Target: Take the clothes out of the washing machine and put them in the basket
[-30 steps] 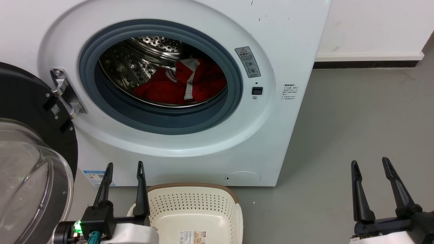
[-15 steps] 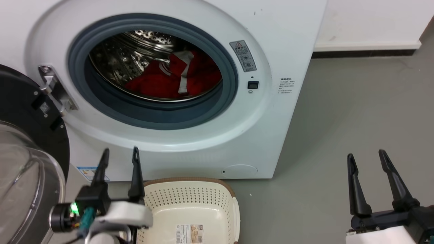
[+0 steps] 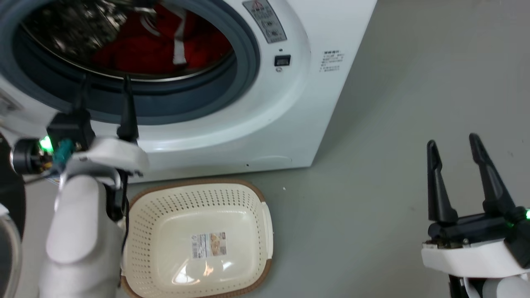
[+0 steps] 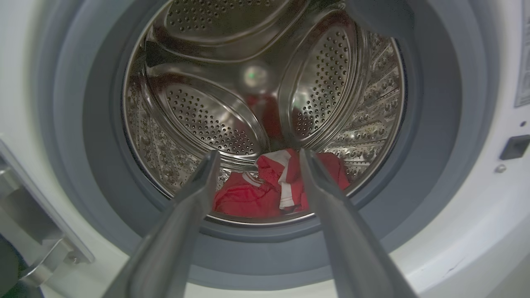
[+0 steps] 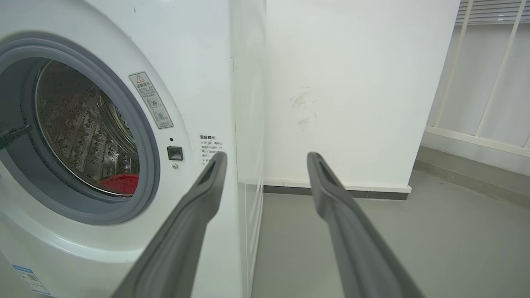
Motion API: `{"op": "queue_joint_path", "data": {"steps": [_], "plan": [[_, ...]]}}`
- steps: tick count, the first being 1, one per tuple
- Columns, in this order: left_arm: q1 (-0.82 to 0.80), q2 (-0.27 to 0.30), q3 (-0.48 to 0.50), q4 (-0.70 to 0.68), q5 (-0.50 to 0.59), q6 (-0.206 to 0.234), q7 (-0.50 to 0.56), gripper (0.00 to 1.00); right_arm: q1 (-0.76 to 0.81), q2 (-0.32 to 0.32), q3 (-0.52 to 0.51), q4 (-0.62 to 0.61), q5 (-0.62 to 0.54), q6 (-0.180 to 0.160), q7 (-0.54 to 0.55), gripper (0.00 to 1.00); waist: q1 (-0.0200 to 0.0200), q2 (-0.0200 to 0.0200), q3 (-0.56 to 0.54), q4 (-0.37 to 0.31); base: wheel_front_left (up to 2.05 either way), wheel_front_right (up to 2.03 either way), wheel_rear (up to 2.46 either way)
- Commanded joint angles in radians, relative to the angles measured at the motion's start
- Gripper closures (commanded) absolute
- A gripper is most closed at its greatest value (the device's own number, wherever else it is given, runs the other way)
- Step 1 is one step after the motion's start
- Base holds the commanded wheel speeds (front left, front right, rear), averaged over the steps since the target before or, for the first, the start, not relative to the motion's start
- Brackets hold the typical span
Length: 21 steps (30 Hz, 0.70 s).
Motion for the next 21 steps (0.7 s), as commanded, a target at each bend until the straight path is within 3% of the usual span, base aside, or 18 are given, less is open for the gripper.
{"op": "queue_joint_path", "data": {"steps": [1,10,12,21], "plan": [[-0.065,0.021,-0.001,0.038,0.007,-0.005,-0.002,0.00,-0.033,0.000,0.003,-0.009,0.008,0.000,-0.002,0.00,-0.0001,0.0000,0.086,-0.046,0.00,0.00,0.00],[-0.405,0.134,-0.022,0.270,0.030,-0.034,0.055,0.00,-0.128,0.000,0.012,-0.044,0.045,0.000,-0.002,0.00,-0.0001,0.0000,0.250,-0.105,0.00,0.00,0.00],[-0.436,0.136,-0.029,0.290,0.030,-0.038,0.070,0.00,-0.138,0.000,0.011,-0.048,0.048,0.000,-0.002,0.00,-0.0001,0.0000,0.263,-0.109,0.00,0.00,0.00],[-0.725,0.227,-0.077,0.424,0.029,-0.073,0.329,0.00,-0.204,0.000,-0.003,-0.100,0.079,0.000,-0.002,0.00,-0.0001,0.0000,0.381,-0.142,0.00,0.00,0.00]]}}
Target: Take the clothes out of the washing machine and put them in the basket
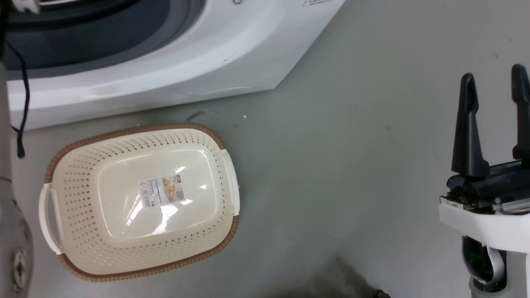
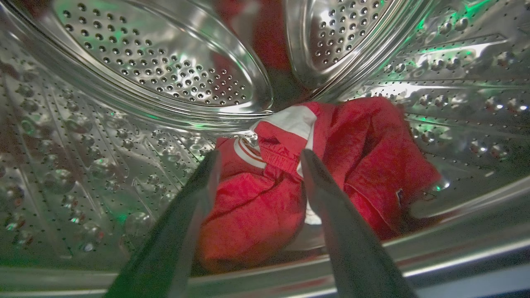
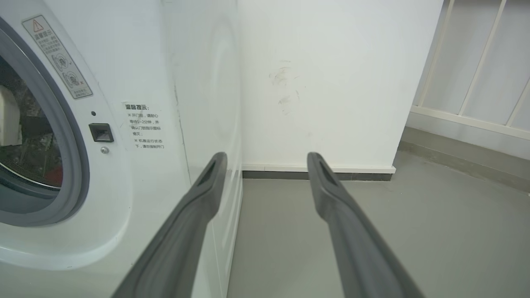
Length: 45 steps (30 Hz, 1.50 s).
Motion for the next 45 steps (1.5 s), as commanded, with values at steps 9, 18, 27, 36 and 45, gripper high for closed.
{"op": "queue_joint_path", "data": {"steps": [9,18,27,36,45], "plan": [[-0.233,0.082,-0.133,0.083,-0.037,-0.013,0.313,0.00,-0.060,0.001,0.003,-0.064,0.034,0.000,-0.003,0.00,-0.0002,0.0000,0.135,-0.046,0.00,0.00,0.00],[-0.375,0.176,-0.275,0.096,-0.152,-0.013,0.587,0.00,-0.084,0.001,0.014,-0.132,0.066,0.000,-0.003,0.00,-0.0002,0.0000,0.217,-0.090,0.00,0.00,0.00],[-0.488,0.257,-0.360,0.073,-0.223,-0.013,0.856,0.00,-0.093,0.001,0.026,-0.200,0.098,0.000,-0.003,0.00,-0.0002,0.0000,0.282,-0.134,0.00,0.00,0.00],[-0.483,0.325,-0.438,0.029,-0.260,-0.013,0.904,0.00,-0.094,0.001,0.031,-0.231,0.120,0.000,-0.003,0.00,-0.0002,0.0000,0.335,-0.162,0.00,0.00,0.00],[-0.493,0.348,-0.472,0.053,-0.266,-0.013,0.860,0.00,-0.088,0.001,0.040,-0.241,0.128,0.000,-0.003,0.00,-0.0002,0.0000,0.354,-0.176,0.00,0.00,0.00]]}}
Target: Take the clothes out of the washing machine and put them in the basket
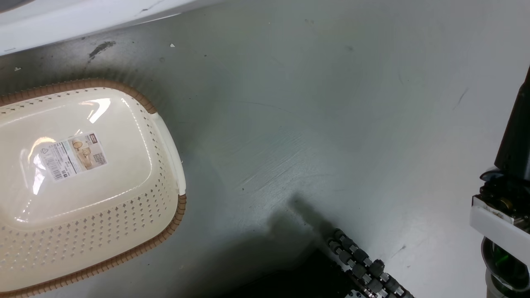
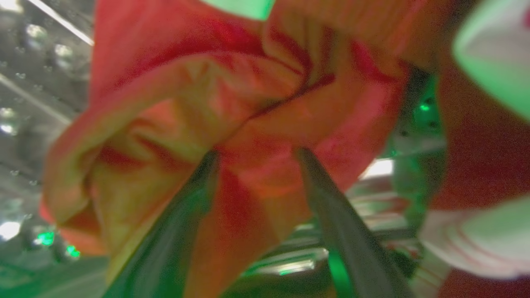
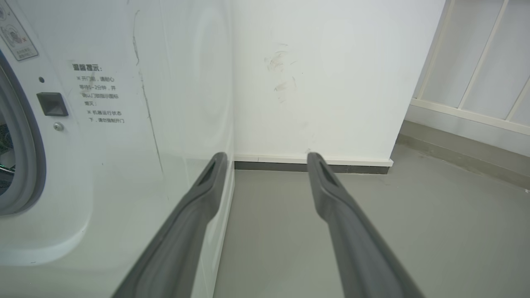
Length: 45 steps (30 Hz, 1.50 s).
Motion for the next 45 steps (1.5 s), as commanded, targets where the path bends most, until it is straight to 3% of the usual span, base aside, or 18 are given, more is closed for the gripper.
{"op": "queue_joint_path", "data": {"steps": [1,2,3,11,22,45], "plan": [[0.024,0.012,-0.013,0.028,0.004,0.000,-0.009,0.07,-0.003,0.001,0.003,-0.005,0.004,0.000,-0.002,0.00,0.0000,0.0000,0.000,0.000,0.00,0.00,0.00],[0.018,0.015,-0.018,0.029,0.005,0.000,-0.016,0.81,-0.003,0.001,0.003,-0.005,0.004,0.000,-0.002,0.00,0.0000,0.0000,0.001,-0.001,0.00,0.00,0.00],[0.012,0.017,-0.019,0.032,0.003,0.000,-0.021,1.00,-0.004,0.001,0.003,-0.006,0.005,0.000,-0.002,0.00,0.0000,0.0000,0.001,-0.001,0.00,0.00,0.00],[-0.008,0.011,-0.048,0.056,-0.026,0.000,-0.072,1.00,-0.009,0.001,0.005,0.000,-0.005,0.000,-0.002,0.00,0.0000,0.0000,-0.012,0.006,0.00,0.00,0.00],[0.015,-0.015,-0.105,0.080,-0.096,0.000,-0.226,1.00,0.004,0.001,0.019,0.022,-0.030,0.000,-0.002,0.00,0.0000,0.0000,-0.095,0.028,0.00,0.00,0.00],[0.240,-0.020,-0.256,0.033,-0.326,0.000,-0.523,1.00,0.043,0.001,0.035,0.072,-0.079,0.000,-0.002,0.00,0.0000,0.0000,-0.301,0.078,0.00,0.00,0.00]]}}
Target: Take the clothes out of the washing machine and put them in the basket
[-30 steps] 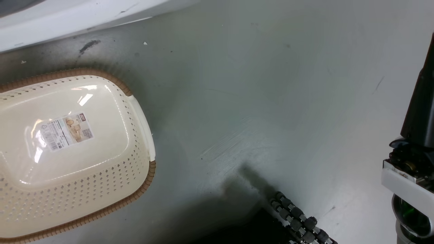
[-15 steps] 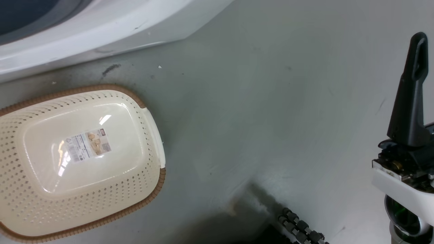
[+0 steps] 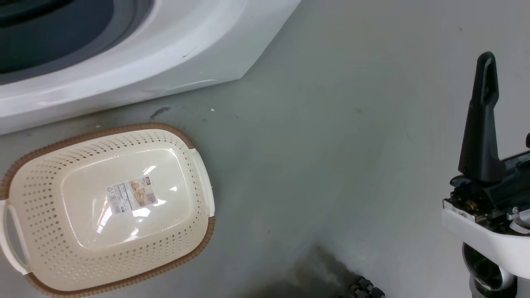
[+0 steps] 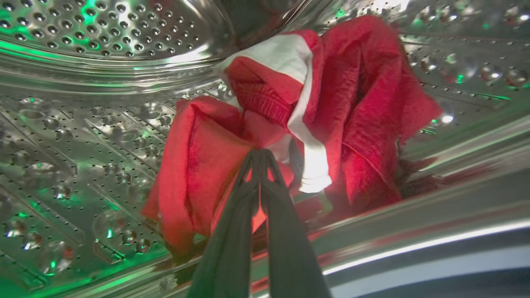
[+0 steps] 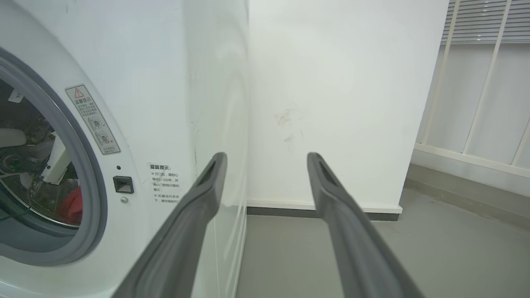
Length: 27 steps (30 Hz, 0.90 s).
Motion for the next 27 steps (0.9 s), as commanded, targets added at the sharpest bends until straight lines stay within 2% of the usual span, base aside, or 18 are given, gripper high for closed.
{"op": "queue_joint_path", "data": {"steps": [1,8,27], "plan": [[0.024,-0.001,-0.002,-0.004,-0.006,0.000,-0.018,1.00,0.010,0.000,0.000,0.004,-0.009,0.000,-0.002,0.00,0.0000,0.0000,-0.019,0.006,0.00,0.00,0.00],[0.155,-0.028,0.013,0.001,-0.041,0.016,-0.157,1.00,0.029,0.000,-0.001,0.014,-0.030,0.000,-0.002,0.00,0.0000,0.0000,-0.081,0.021,0.00,0.00,0.00],[0.506,-0.123,0.045,-0.060,-0.101,0.117,-0.545,1.00,0.119,0.000,0.020,0.041,-0.110,0.000,-0.002,0.00,0.0000,0.0000,-0.277,0.097,0.00,0.00,0.00]]}}
